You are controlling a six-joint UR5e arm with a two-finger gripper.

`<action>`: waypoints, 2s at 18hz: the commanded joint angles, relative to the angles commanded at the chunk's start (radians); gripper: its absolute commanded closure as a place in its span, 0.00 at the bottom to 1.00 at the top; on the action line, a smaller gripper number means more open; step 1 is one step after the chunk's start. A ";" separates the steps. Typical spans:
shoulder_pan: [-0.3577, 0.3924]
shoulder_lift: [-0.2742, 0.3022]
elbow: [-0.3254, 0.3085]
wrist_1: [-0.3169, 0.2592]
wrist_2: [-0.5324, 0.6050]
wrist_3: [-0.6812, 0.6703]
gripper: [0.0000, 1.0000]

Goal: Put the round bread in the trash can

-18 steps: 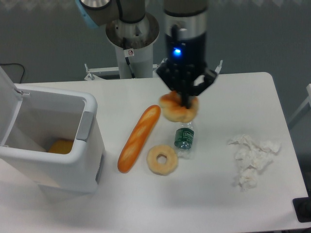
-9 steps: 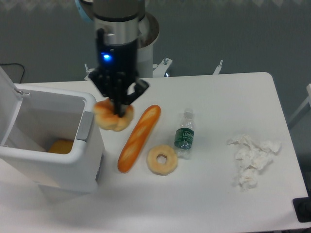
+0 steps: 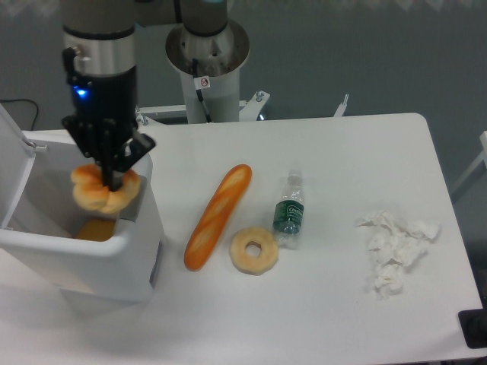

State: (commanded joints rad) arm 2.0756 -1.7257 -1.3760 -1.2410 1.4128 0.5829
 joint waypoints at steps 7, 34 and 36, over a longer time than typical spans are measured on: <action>-0.002 -0.002 0.003 0.005 -0.100 0.002 0.00; 0.715 -0.146 -0.135 0.052 0.133 0.747 0.00; 0.716 -0.169 -0.124 0.051 0.133 0.759 0.00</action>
State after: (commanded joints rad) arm 2.7918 -1.8943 -1.5003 -1.1904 1.5463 1.3422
